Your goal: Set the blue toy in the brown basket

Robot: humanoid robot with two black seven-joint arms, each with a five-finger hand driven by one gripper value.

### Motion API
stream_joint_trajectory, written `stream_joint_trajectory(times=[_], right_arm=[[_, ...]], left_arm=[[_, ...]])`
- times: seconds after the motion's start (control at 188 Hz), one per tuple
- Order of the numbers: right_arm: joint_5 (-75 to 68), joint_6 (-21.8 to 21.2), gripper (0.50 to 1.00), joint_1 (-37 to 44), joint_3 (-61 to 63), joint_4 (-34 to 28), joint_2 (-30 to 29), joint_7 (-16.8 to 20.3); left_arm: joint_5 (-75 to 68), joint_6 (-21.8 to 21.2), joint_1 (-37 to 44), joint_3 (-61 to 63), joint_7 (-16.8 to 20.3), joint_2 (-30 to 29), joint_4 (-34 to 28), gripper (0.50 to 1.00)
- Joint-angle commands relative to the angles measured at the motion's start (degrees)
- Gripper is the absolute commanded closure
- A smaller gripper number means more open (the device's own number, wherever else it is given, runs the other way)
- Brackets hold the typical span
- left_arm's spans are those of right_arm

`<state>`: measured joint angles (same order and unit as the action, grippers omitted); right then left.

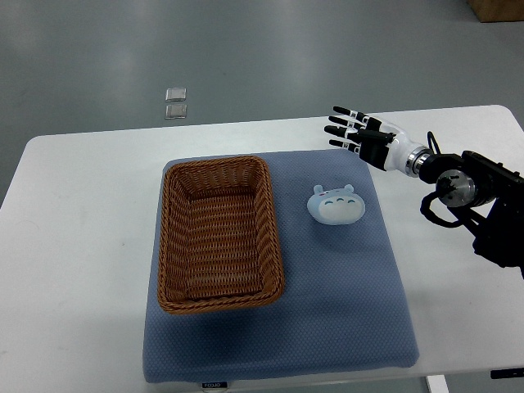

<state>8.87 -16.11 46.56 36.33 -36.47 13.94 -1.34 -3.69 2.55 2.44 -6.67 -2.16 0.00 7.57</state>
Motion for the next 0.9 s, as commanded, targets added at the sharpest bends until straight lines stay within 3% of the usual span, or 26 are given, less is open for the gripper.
stream_joint_trajectory(times=[0.0,0.304,0.56,0.666,0.896], right_arm=[[0.09,0.02,0.581,0.02,-0.03,0.00,0.04,-0.06],[0.09,-0.68,0.581,0.11,-0.29,-0.18,0.12,-0.06],[9.41,-8.06,0.583,0.29,-0.20,-0.53,1.79,-0.68],[21.26,-10.70,0.585,0.20,-0.29,-0.70,2.58,-5.33],[47.45,-10.88,0.587,0.37,-0.38,-4.13,4.96,-15.97]], left_arm=[[0.00,0.00,0.02,-0.10,-0.04,0.00,0.08,0.500],[0.00,0.00,0.02,-0.27,0.05,0.00,0.08,0.500],[0.00,0.00,-0.07,-0.01,-0.04,0.00,-0.54,0.500],[0.00,0.00,-0.07,-0.01,-0.04,0.00,-0.28,0.500],[0.00,0.00,-0.07,-0.01,-0.04,0.00,-0.54,0.500]])
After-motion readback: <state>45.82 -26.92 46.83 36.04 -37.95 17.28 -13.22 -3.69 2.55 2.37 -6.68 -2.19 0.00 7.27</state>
